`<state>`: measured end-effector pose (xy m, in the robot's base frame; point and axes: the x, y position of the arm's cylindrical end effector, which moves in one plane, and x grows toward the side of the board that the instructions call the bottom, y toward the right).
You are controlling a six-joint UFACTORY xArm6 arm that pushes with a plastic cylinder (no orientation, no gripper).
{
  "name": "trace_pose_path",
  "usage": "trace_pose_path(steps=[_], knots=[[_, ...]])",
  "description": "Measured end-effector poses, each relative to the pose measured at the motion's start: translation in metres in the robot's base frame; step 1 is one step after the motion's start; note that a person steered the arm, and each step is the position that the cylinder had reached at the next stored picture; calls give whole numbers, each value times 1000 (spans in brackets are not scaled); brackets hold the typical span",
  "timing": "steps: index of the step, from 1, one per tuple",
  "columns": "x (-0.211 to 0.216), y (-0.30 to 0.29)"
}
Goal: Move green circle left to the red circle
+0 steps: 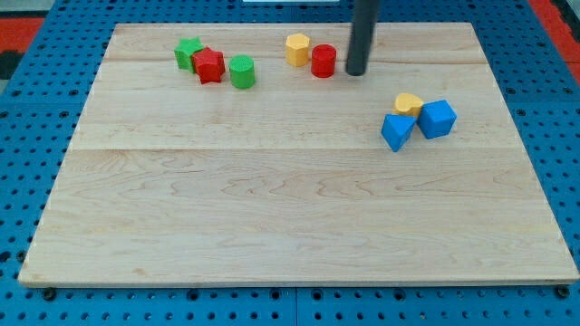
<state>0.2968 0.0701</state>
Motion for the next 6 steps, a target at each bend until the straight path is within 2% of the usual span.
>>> trace_pose_path(steps=[1,2,3,4,5,6], knots=[[-10,-58],[-26,-54],[-41,-26],[-79,-37],[-76,-48],[5,-2]])
